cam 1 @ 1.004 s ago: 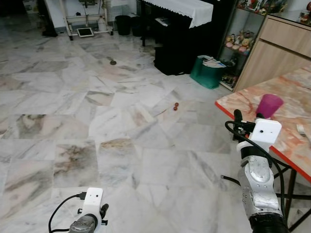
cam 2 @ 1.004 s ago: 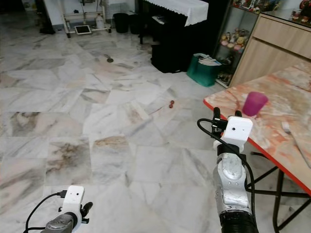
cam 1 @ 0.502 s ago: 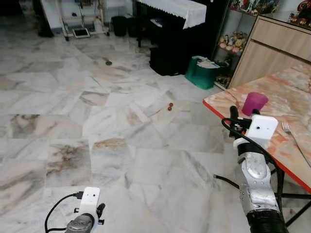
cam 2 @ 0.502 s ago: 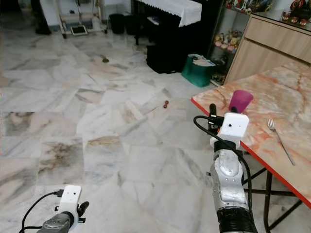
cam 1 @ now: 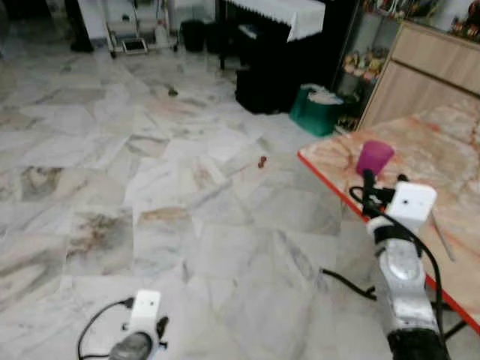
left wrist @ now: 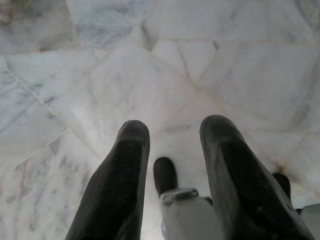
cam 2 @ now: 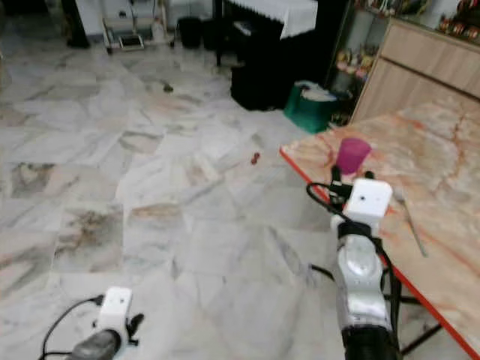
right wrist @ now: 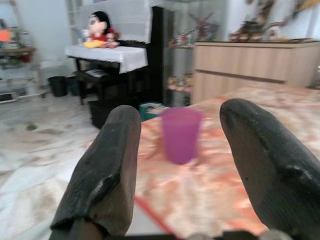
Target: Setting the table
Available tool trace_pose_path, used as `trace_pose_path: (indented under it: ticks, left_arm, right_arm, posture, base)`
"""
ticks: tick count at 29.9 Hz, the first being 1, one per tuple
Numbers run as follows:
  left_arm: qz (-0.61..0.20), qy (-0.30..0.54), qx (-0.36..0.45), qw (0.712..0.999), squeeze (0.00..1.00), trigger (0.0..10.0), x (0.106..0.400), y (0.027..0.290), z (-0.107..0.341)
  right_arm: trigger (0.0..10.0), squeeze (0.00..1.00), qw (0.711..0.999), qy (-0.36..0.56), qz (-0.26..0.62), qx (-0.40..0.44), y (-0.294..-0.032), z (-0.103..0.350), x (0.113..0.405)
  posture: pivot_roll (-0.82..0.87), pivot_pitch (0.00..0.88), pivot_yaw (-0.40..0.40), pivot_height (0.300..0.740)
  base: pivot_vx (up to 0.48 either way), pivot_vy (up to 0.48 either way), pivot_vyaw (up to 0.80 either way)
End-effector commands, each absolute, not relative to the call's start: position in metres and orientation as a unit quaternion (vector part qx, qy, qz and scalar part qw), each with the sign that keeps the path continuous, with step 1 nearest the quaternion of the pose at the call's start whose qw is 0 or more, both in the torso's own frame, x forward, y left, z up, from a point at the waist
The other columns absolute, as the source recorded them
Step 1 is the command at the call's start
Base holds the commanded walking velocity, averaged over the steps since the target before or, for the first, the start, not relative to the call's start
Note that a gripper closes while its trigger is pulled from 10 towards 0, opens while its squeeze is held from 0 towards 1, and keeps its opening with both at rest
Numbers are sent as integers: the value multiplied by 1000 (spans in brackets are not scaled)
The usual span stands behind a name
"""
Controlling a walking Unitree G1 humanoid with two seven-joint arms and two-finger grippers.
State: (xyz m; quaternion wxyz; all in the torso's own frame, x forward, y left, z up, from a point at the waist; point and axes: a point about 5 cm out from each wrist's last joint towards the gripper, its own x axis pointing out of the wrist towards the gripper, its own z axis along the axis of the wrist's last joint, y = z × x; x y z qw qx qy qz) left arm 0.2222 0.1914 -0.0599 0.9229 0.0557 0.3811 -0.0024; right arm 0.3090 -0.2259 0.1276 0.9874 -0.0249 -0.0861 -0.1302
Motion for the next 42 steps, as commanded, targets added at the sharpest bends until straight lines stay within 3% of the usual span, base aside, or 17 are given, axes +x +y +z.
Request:
trace_pose_path:
  ticks: [1, 17, 42]
  left_arm:
    - [5, 387, 67, 920, 0, 10000, 221, 199, -60]
    - [7, 386, 58, 921, 0, 10000, 221, 199, -60]
    - [7, 390, 63, 919, 0, 10000, 220, 199, -61]
  right_arm:
    - [10000, 0, 987, -92, -127, -22, -223, 132, 312]
    - [10000, 0, 987, -97, -128, -17, -223, 136, 313]
    - [10000, 0, 987, -101, -124, -15, -221, 139, 316]
  posture:
    - [66, 0, -59, 740]
    - [65, 0, -61, 740]
    - [66, 0, -61, 740]
  base:
    - [0, 0, 0]
    - [0, 0, 0]
    - [283, 0, 0]
